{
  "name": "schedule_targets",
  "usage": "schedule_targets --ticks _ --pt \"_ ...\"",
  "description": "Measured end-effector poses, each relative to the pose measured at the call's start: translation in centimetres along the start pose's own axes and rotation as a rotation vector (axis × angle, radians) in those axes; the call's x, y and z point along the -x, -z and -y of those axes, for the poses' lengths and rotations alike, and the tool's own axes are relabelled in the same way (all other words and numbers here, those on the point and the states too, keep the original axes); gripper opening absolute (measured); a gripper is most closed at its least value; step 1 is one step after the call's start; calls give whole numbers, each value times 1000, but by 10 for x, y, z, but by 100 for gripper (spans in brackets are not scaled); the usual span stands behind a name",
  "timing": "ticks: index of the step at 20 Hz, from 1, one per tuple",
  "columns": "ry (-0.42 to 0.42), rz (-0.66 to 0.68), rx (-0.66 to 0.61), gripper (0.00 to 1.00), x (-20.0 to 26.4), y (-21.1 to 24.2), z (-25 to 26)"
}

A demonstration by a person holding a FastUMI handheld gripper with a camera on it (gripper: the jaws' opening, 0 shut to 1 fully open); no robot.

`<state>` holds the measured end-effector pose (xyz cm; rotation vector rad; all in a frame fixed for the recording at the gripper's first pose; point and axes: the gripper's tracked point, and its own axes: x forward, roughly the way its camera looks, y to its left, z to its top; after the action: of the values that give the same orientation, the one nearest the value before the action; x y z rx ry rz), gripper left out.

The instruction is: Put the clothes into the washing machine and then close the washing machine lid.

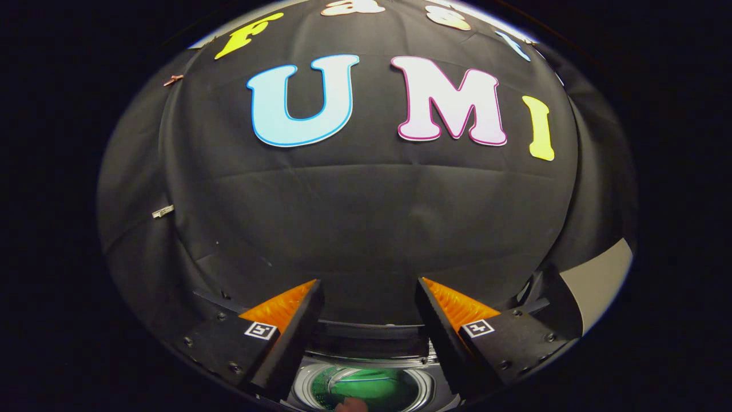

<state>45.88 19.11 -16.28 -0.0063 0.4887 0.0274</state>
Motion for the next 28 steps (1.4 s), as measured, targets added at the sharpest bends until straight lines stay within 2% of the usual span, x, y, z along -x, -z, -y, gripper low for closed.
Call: schedule_targets --ticks 10,15,17,21,24,28 --pt "-41 39 3 100 51 35 -6" --pt "-57 54 -4 100 60 57 -8" --pt "-19 -2 26 100 56 84 -1" --pt "-17 -76 91 99 51 140 0" --pt "-21 -114 83 99 48 176 1" --pt "-33 -121 64 99 50 198 -4"
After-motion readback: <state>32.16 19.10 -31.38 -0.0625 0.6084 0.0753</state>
